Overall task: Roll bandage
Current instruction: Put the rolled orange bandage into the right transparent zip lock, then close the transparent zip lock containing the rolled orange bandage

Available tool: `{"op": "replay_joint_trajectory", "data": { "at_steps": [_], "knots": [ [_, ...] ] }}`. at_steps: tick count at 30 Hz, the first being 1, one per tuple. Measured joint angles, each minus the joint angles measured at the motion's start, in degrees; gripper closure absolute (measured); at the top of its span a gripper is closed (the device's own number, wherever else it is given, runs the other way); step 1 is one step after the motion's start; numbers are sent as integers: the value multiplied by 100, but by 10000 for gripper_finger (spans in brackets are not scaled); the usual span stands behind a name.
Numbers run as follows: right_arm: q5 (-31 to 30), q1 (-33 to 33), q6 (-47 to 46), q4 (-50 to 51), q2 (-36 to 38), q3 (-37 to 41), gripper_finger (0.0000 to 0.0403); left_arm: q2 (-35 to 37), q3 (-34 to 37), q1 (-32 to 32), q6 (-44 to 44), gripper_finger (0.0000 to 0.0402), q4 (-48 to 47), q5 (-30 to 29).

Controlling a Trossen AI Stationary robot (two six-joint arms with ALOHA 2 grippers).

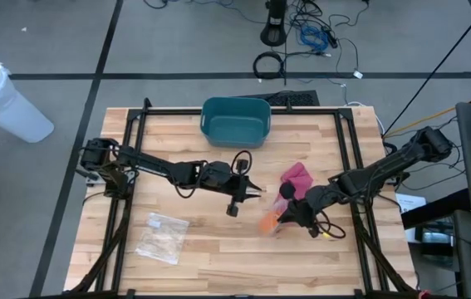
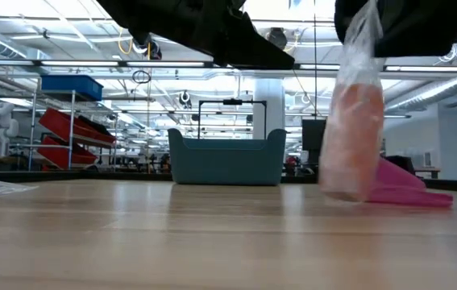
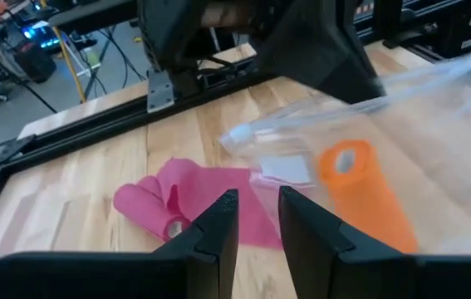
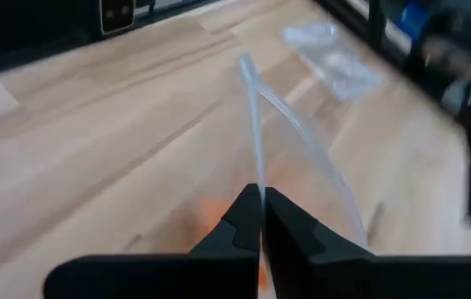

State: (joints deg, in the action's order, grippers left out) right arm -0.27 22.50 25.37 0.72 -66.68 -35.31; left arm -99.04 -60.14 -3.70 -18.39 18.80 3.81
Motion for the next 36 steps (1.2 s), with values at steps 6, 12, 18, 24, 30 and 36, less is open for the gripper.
{"op": "replay_joint_trajectory", "data": {
  "at_steps": [6,12,18,24,30,36],
  "knots": [
    [12,147,-2575,422,192,0,369,0,2,0,401,308,-134,-98],
    [74,355,-5131,1280,339,0,316,0,2,0,910,308,-330,-105],
    [438,647,-7738,1964,339,0,254,2,2,-2,1314,308,-697,-105],
    [960,1264,-9591,1961,339,0,208,2,2,0,1362,308,-926,-105],
    [-54,1855,-11407,2861,335,27,205,2,2,0,1364,308,-930,-105],
    [-1616,2481,-12588,2715,330,683,215,4,2,0,1362,308,-1209,-107]
  ]
}}
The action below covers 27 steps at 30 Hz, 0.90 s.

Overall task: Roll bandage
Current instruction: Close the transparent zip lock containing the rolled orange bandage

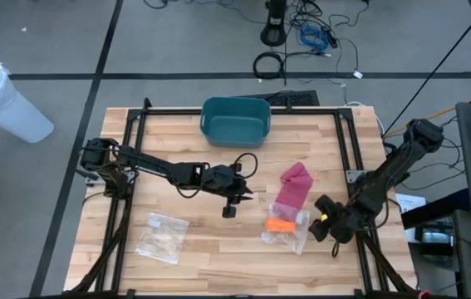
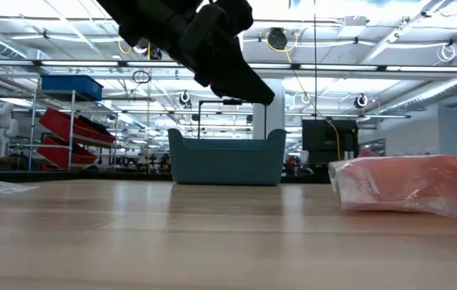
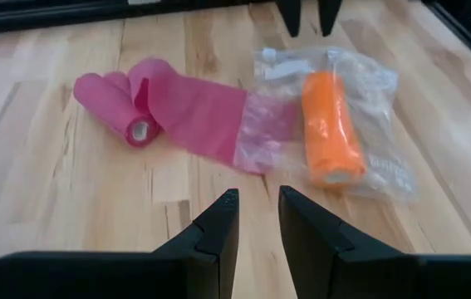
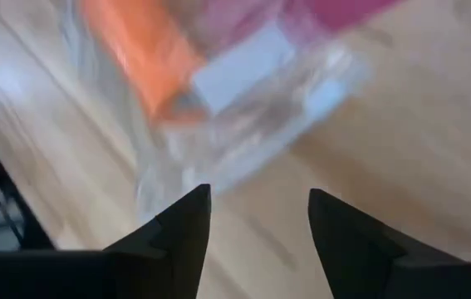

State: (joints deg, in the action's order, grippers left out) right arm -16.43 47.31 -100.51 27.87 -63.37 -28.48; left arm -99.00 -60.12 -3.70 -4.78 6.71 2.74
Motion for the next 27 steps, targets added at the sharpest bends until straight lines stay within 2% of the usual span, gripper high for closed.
{"op": "replay_joint_trajectory", "data": {
  "at_steps": [3,7,10,14,18,21,27],
  "knots": [
    [-573,86,-29,-785,0,483,215,0,0,0,-1,308,-44,-47],
    [-758,83,-12,-2072,0,1225,215,0,0,0,0,308,-43,-111],
    [-919,83,-2,-2683,0,1635,216,0,0,0,0,308,-42,-147],
    [-1026,87,182,-2866,10,1806,216,0,0,0,2,308,-39,-209],
    [-1217,76,784,-3045,-7,1827,219,0,0,11,2,308,-22,-373],
    [-1431,65,1114,-3222,-7,1835,241,0,0,51,4,308,17,-466],
    [-1422,63,1684,-3652,-7,1833,320,0,0,167,278,308,121,-478]
  ]
}}
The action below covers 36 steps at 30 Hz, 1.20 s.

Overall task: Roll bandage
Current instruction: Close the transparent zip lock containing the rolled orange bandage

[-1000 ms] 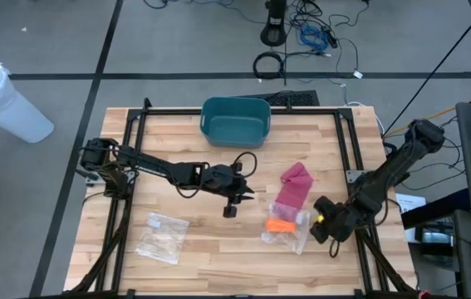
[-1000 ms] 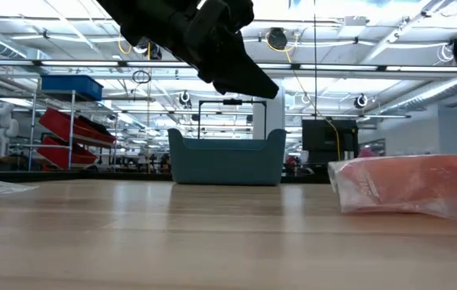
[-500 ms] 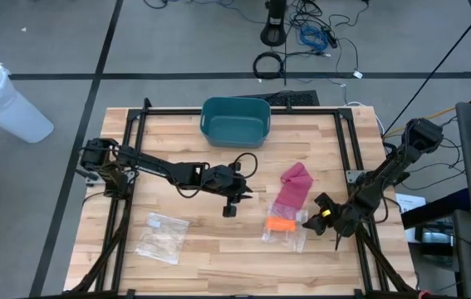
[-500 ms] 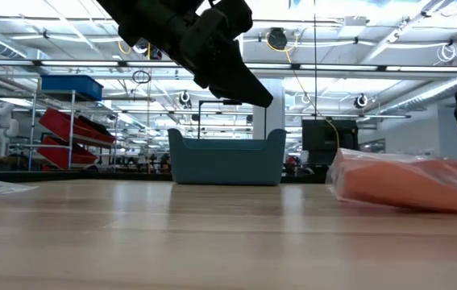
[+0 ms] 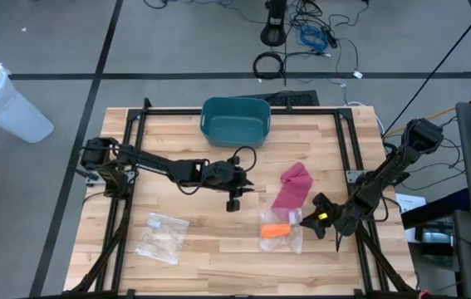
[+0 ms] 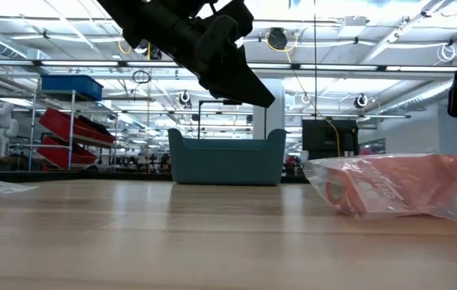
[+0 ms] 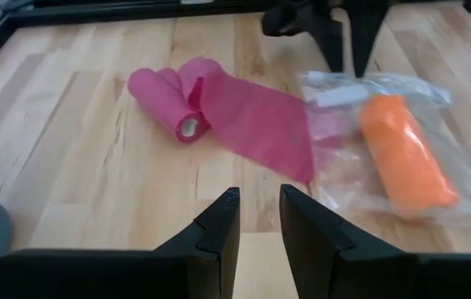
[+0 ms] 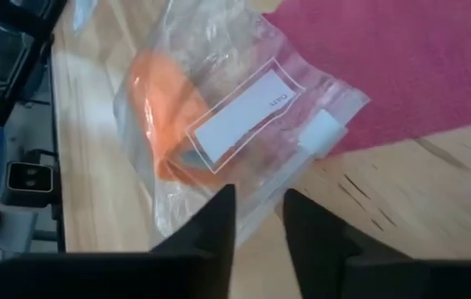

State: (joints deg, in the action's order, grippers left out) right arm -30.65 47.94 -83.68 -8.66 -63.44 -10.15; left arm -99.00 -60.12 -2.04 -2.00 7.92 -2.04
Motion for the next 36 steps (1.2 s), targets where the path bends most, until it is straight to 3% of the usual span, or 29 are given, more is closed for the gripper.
{"op": "replay_joint_trajectory", "data": {
  "at_steps": [6,11,18,28,32,36],
  "knots": [
    [11,-1,266,-49,0,0,396,0,0,57,67,308,95,0],
    [2,-76,663,-40,0,-34,401,0,0,68,159,308,255,2],
    [-505,-329,2680,162,0,-560,403,0,0,169,168,308,615,4],
    [-883,-989,4979,1563,0,-1732,403,2,0,166,148,308,1107,498],
    [-838,-1185,5214,1841,0,-1873,403,2,0,167,166,308,1062,501],
    [-673,-1239,4483,2074,1,-1873,403,2,0,161,315,308,1044,507]
  ]
}}
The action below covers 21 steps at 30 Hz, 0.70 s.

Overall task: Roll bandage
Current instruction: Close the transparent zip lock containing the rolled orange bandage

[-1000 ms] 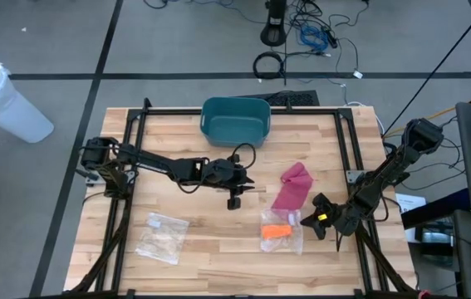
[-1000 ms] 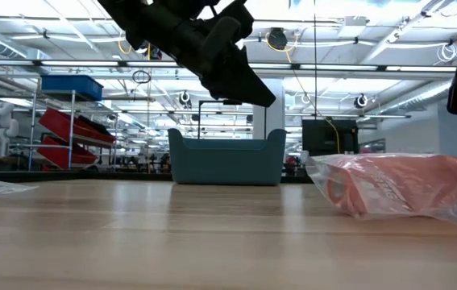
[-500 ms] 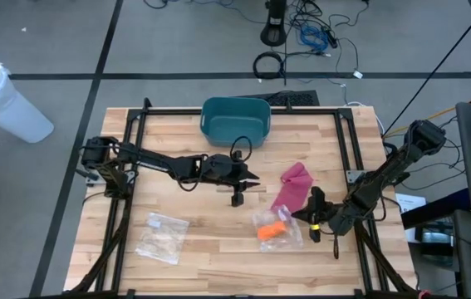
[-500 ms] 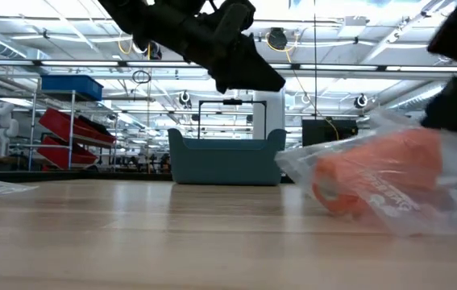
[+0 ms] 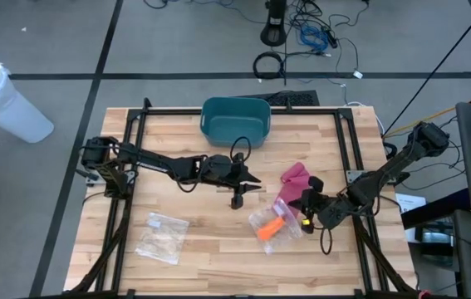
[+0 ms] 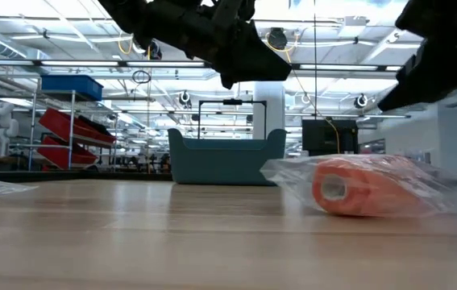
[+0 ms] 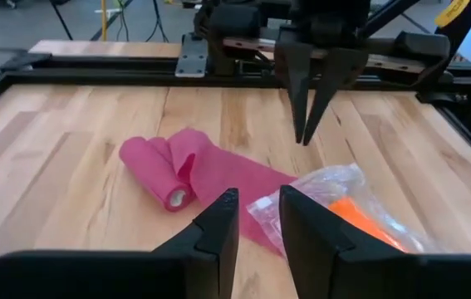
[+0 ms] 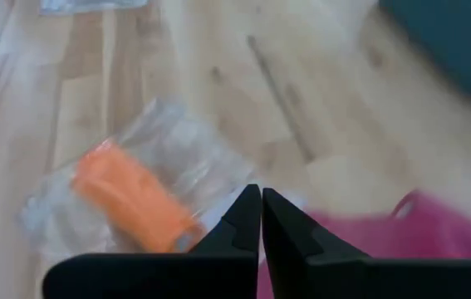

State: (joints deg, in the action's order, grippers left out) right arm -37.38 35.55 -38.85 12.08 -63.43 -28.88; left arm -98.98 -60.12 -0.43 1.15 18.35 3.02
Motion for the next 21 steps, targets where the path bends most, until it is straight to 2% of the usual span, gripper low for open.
{"op": "replay_joint_trajectory", "data": {
  "at_steps": [4,9,16,18,21],
  "knots": [
    [623,2,-1106,166,1,0,391,0,0,4,137,308,-120,2],
    [1275,4,-2270,226,-1,223,328,0,0,4,144,308,-319,-9],
    [1561,-74,-2658,-143,-1,638,213,0,0,8,21,308,-515,-32],
    [1889,-169,-2680,-594,-1,824,195,0,0,13,-258,308,-561,-34],
    [2247,-268,-2864,-1399,-1,1159,188,0,0,9,-460,308,-544,-37]
  ]
}}
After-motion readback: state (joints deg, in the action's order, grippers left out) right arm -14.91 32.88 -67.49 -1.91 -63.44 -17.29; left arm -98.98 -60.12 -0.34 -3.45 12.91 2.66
